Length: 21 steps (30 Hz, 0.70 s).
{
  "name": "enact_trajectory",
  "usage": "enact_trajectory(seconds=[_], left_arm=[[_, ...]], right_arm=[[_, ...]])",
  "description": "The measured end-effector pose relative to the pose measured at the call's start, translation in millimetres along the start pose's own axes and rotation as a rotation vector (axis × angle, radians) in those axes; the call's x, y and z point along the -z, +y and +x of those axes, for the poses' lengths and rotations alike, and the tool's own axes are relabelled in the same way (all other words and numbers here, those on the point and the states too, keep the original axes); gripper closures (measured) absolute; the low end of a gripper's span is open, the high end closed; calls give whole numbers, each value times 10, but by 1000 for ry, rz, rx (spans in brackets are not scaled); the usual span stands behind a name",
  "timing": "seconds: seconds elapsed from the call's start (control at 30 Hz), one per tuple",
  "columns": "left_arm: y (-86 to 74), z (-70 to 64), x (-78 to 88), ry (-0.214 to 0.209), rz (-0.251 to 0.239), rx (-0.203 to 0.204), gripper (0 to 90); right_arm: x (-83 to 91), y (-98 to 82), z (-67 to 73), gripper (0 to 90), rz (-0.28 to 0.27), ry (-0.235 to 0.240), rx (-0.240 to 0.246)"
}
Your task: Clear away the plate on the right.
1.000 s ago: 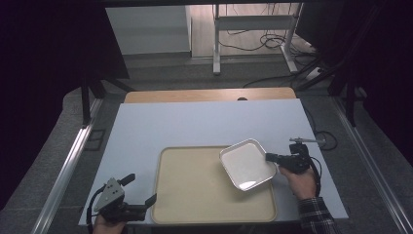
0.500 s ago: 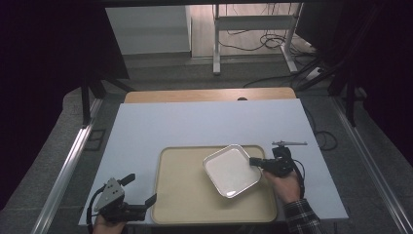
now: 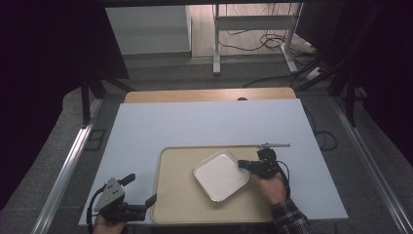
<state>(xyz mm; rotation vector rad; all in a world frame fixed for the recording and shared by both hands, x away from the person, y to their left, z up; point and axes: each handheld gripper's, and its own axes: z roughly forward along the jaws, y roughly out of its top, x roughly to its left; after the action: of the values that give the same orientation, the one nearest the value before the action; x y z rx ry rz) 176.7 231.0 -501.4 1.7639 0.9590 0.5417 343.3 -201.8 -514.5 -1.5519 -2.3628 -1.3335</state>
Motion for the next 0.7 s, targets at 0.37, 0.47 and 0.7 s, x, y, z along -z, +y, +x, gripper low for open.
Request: enact_trajectory(seconds=[0.37, 0.47, 0.7], left_arm=[[0, -2, 0, -1, 0, -2, 0], [1, -3, 1, -1, 0, -4, 0], [0, -1, 1, -2, -1, -3, 0]], right_arm=[[-88, -34, 4, 876, 11, -23, 29], [-107, -51, -18, 822, 17, -26, 33], [85, -34, 40, 747, -30, -30, 132]])
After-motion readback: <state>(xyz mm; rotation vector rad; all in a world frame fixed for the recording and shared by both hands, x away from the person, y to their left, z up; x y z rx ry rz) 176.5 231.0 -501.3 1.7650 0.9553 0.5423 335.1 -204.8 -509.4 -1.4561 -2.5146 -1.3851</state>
